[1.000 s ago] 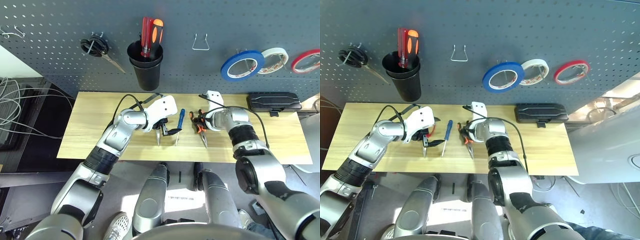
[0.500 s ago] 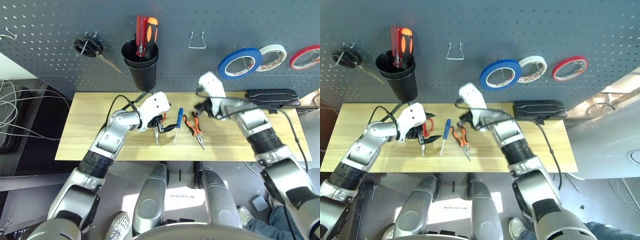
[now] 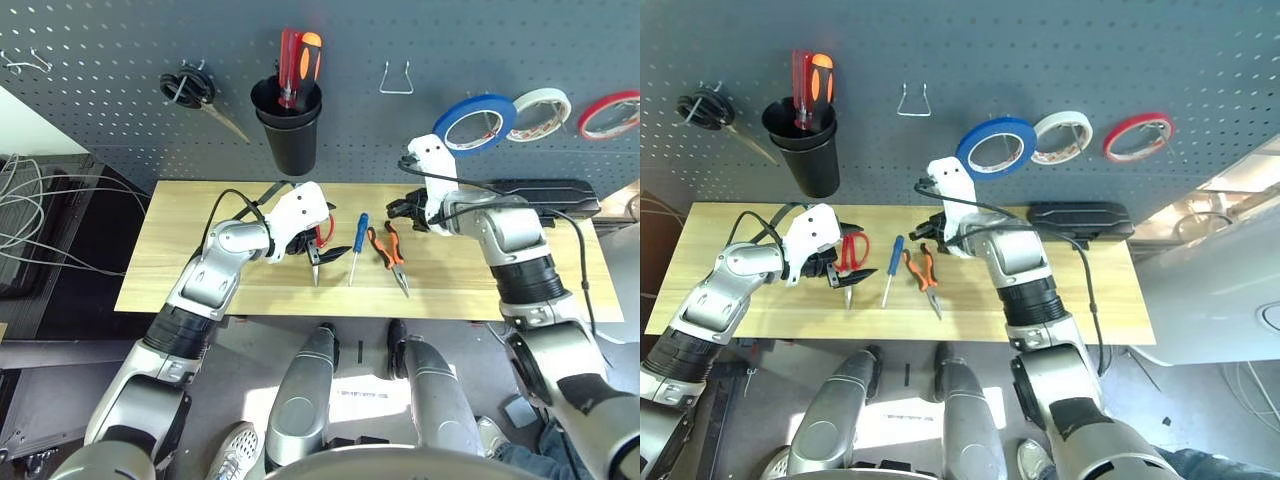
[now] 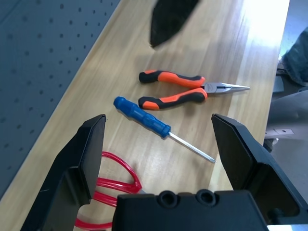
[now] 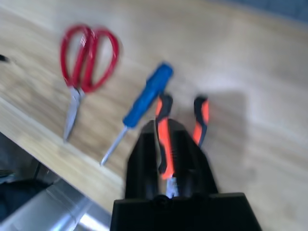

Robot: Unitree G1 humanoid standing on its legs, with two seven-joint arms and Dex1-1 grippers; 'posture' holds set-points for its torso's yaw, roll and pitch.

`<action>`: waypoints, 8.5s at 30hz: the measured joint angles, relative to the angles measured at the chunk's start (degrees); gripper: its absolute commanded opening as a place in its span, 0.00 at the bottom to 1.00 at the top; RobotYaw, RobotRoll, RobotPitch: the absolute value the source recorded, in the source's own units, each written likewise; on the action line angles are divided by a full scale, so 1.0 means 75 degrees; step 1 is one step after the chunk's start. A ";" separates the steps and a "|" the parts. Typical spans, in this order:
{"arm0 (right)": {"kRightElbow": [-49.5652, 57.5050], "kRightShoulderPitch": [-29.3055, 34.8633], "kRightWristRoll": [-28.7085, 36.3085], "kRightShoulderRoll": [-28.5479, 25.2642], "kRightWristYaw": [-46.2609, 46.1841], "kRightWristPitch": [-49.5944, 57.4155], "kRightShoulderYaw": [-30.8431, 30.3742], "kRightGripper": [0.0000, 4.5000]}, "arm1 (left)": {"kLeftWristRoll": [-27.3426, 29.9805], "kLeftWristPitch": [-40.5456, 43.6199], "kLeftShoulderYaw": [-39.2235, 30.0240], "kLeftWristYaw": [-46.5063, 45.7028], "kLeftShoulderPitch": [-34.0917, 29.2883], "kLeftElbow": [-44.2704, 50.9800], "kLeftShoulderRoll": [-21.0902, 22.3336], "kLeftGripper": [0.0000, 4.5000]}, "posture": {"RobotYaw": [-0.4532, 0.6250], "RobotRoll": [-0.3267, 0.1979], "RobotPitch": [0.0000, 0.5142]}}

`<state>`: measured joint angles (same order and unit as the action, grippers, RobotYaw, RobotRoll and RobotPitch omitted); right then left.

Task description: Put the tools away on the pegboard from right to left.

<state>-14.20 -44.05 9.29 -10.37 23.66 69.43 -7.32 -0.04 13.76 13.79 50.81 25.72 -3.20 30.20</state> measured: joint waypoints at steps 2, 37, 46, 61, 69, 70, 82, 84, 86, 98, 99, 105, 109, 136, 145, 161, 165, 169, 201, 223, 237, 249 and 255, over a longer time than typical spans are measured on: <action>-0.0449 -0.0165 -0.0068 0.0287 -0.0286 -0.0002 0.0002 0.52 | 0.0000 0.0000 0.0003 0.0038 0.0002 -0.0056 0.0007 1.00 | 0.58 0.62 0.63; -0.3031 0.0286 -0.1201 0.0712 -0.1389 -0.2197 -0.0237 0.86 | -0.0003 -0.0021 0.0006 0.0086 0.0125 -0.0461 -0.0036 1.00 | 0.61 0.62 0.70; -0.2658 0.0489 -0.1310 0.0585 -0.1068 -0.1944 -0.0409 0.42 | -0.0005 -0.0023 0.0006 0.0056 0.0125 -0.0463 -0.0039 1.00 | 0.61 0.62 0.68; 0.0759 0.0540 -0.0959 -0.0804 0.1087 -0.1793 -0.1160 0.42 | 0.0240 -0.0227 -0.0235 -0.0074 0.0044 -0.0220 -0.0063 1.00 | 0.60 0.62 0.64; 0.2081 0.1138 -0.0521 -0.1123 0.1484 -0.2540 -0.0710 0.42 | 0.0630 -0.0836 -0.0643 -0.0157 -0.0161 -0.0100 -0.0236 1.00 | 0.57 0.62 0.61; 0.2208 0.1137 -0.0493 -0.1151 0.1480 -0.2649 -0.0636 0.42 | 0.0668 -0.0871 -0.0655 -0.0156 -0.0199 -0.0088 -0.0257 1.00 | 0.56 0.62 0.60; 0.3879 0.0885 0.0464 -0.1142 0.1725 -0.3500 0.0203 0.42 | 0.0931 -0.1079 -0.0854 -0.0243 0.0027 -0.0086 -0.0347 1.00 | 0.54 0.62 0.61; 0.3951 0.0577 0.0638 -0.1018 0.1695 -0.3547 0.0332 0.42 | 0.0934 -0.1080 -0.0855 -0.0283 0.0123 -0.0138 -0.0417 1.00 | 0.54 0.62 0.61; 0.3935 0.0211 0.0819 -0.0866 0.1653 -0.3670 0.0498 0.42 | 0.0939 -0.1050 -0.0842 -0.0289 0.0219 -0.0155 -0.0539 1.00 | 0.54 0.62 0.61; 0.3022 -0.1047 0.0845 -0.0355 0.1078 -0.5163 0.0829 0.42 | 0.0975 -0.0657 -0.0711 -0.0372 0.0831 -0.0316 -0.1155 1.00 | 0.56 0.62 0.60; 0.2964 -0.1155 0.0828 -0.0341 0.1027 -0.5287 0.0850 0.42 | 0.0974 -0.0648 -0.0678 -0.0367 0.0828 -0.0313 -0.1157 1.00 | 0.56 0.62 0.60; 0.2275 -0.1589 0.0623 -0.0112 0.0688 -0.6434 0.0947 0.42 | 0.0972 -0.0582 -0.0596 -0.0355 0.0768 -0.0307 -0.1148 1.00 | 0.57 0.62 0.61; 0.1730 -0.1862 -0.0007 -0.0160 0.0382 -0.7390 0.0843 0.42 | 0.0970 -0.0573 -0.0590 -0.0355 0.0801 -0.0307 -0.1145 1.00 | 0.57 0.62 0.63; -0.1199 -0.1537 -0.0949 0.0230 -0.0011 -0.9710 0.0515 0.42 | 0.0900 -0.0579 -0.0501 -0.0364 0.0988 -0.0450 -0.1218 1.00 | 0.56 0.62 0.65; -0.0489 -0.1024 -0.0950 0.0071 -0.0110 -0.9199 0.0525 0.42 | 0.1452 -0.1730 -0.0882 -0.0470 0.1484 -0.0479 -0.2043 1.00 | 0.54 0.62 0.64; -0.0446 -0.0959 -0.0948 -0.0115 -0.0208 -0.9034 0.0576 0.42 | 0.0941 -0.3089 -0.1151 -0.1435 0.2226 -0.1708 -0.2043 1.00 | 0.52 0.62 0.60; -0.0457 -0.0961 -0.0940 -0.0117 -0.0197 -0.8974 0.0581 0.71 | 0.0912 -0.3008 -0.1067 -0.1340 0.2179 -0.1714 -0.1998 1.00 | 0.52 0.62 0.60; -0.0060 -0.0817 -0.0833 -0.0169 -0.0091 -0.8689 0.0589 0.99 | 0.0910 -0.2740 -0.0862 -0.1061 0.1993 -0.1713 -0.1864 1.00 | 0.53 0.62 0.61; 0.2598 0.3871 0.1845 -0.2042 0.0698 -0.3280 0.1278 0.99 | -0.0812 0.0767 0.0266 -0.2265 0.2290 -0.4084 -0.2131 1.00 | 0.52 0.62 0.66; 0.1801 0.3541 0.0379 -0.1813 0.1004 -0.4728 0.0098 0.99 | -0.0965 0.1276 0.0132 -0.2831 0.3000 -0.6542 -0.3443 1.00 | 0.49 0.62 0.68; 0.2014 0.3442 0.0342 -0.1722 0.0921 -0.4737 0.0251 1.00 | -0.1223 0.0666 0.0108 -0.3348 0.3415 -0.7995 -0.3941 0.43 | 0.47 0.62 0.69; 0.1726 0.2885 0.0290 -0.1743 0.1004 -0.5069 0.0323 1.00 | -0.1282 0.0295 0.0072 -0.3537 0.3001 -0.7639 -0.3595 0.12 | 0.51 0.62 0.67; 0.1686 0.2796 0.0357 -0.2181 0.1454 -0.5133 0.0557 1.00 | -0.0935 -0.0471 -0.0371 -0.3476 0.1997 -0.5553 -0.3167 0.12 | 0.50 0.62 0.66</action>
<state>-1.55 -23.08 11.96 -26.72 34.56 30.93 -3.14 -7.06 10.23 11.01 24.74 40.69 -44.84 6.45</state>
